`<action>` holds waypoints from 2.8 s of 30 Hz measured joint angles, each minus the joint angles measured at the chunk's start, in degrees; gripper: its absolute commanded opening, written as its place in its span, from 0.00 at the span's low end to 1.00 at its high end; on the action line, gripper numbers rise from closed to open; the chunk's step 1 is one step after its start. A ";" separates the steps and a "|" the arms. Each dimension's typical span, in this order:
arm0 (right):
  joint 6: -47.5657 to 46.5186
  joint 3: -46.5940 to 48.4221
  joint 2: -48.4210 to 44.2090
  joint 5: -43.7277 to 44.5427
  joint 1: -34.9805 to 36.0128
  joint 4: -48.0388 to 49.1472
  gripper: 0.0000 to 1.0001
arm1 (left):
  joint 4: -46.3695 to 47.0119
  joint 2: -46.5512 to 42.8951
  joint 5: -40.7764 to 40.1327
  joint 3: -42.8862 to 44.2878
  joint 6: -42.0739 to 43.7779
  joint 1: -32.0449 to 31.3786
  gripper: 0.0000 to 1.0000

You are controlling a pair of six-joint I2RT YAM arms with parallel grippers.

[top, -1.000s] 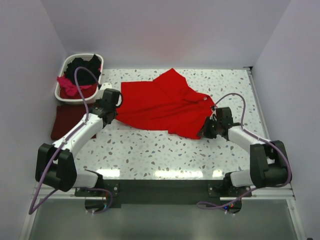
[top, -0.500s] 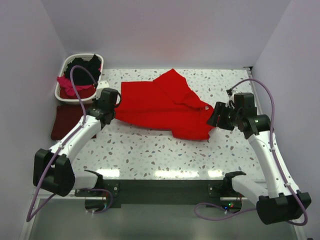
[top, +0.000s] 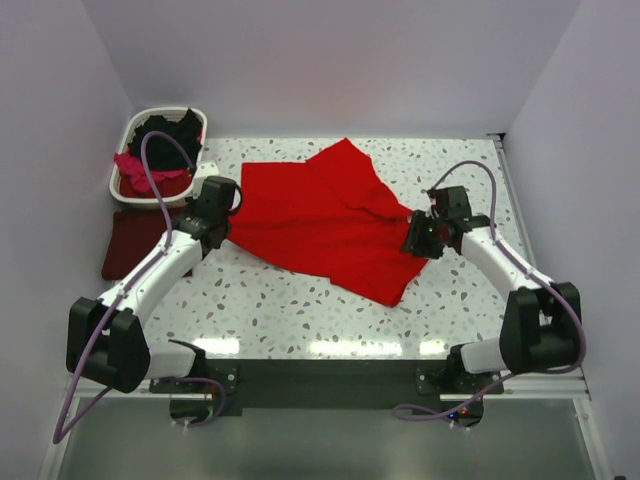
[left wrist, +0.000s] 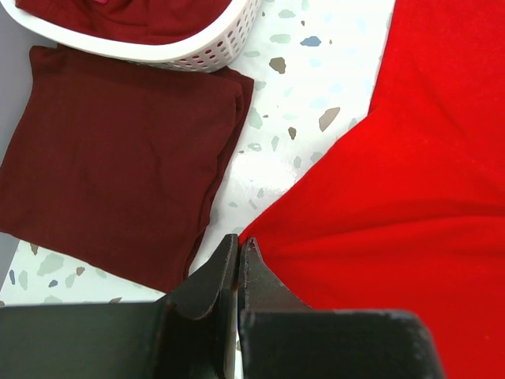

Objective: Fold and stack the t-shirts
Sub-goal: Flatten the tshirt out

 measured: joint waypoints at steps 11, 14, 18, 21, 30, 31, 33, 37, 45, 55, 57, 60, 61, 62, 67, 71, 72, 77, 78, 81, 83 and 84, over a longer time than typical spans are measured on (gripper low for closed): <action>1.99 -2.32 7.28 12.52 -0.44 7.65 0.62 | 0.00 0.04 0.07 0.00 0.02 0.00 0.00; 2.47 -3.21 7.52 14.14 -1.55 8.13 0.59 | 0.00 0.04 0.20 0.00 0.02 0.00 0.00; 3.10 -3.63 8.87 14.88 -2.45 9.53 0.55 | 0.02 0.04 0.42 0.00 0.02 0.00 0.00; 3.48 -3.72 10.67 14.82 -2.54 10.60 0.52 | 0.02 0.04 0.42 0.00 0.02 0.00 0.00; 3.34 -4.61 13.16 13.42 -2.54 13.79 0.00 | 0.02 0.04 0.46 0.00 0.02 0.00 0.00; 3.50 -4.61 13.05 13.27 -2.54 13.62 0.00 | 0.00 0.04 0.44 0.00 0.04 0.00 0.00; 3.43 -4.37 12.22 13.03 -2.54 12.50 0.00 | 0.00 0.04 0.28 0.00 0.04 0.02 0.00; 3.37 1.60 7.21 12.76 -2.51 4.48 0.00 | -0.07 -0.35 -0.61 0.04 0.04 0.39 0.00; 0.74 32.44 7.58 13.53 -2.54 2.47 0.40 | 0.52 -0.63 1.29 7.74 0.63 0.59 0.00; -3.06 38.58 28.35 14.67 -2.54 1.14 0.57 | 5.70 13.77 8.15 12.79 1.05 0.76 0.00; -3.37 32.92 26.71 14.27 -2.54 1.09 0.53 | 5.51 15.26 8.83 12.79 1.05 0.83 0.00; -3.96 24.59 22.86 13.25 -2.54 1.20 0.41 | 5.75 15.23 9.44 12.79 1.03 1.18 0.00; -4.17 21.99 21.42 13.00 -2.54 1.53 0.41 | 5.77 15.15 9.44 12.79 1.03 1.44 0.00; -4.37 19.65 20.17 12.72 -2.54 2.03 0.41 | 5.79 15.08 9.40 12.79 1.05 1.62 0.00; -5.38 15.52 19.80 8.39 -2.54 5.09 0.60 | 5.79 14.84 9.42 12.76 1.05 2.23 0.00; -5.95 15.56 21.79 5.81 -2.51 8.98 0.60 | 5.77 14.08 9.42 12.76 1.05 2.23 0.00; -6.08 15.89 22.67 5.42 -2.51 9.64 0.58 | 5.75 13.81 9.40 12.72 1.05 2.23 0.00; -6.08 18.34 28.28 3.85 -2.54 11.85 0.52 | 5.77 12.61 9.38 12.04 1.05 2.25 0.00; -6.08 18.69 29.24 3.69 -2.54 12.13 0.48 | 5.77 12.61 9.38 12.00 1.05 2.25 0.00; -5.90 18.95 31.15 2.78 -2.54 12.94 0.40 | 5.75 12.61 9.38 11.93 1.05 2.25 0.00; -5.81 18.95 31.63 2.45 -2.51 13.05 0.36 | 5.75 12.61 9.38 11.93 1.05 2.25 0.00; -5.81 18.99 31.74 2.19 -2.51 13.14 0.31 | 5.75 12.61 9.38 11.91 1.05 2.25 0.00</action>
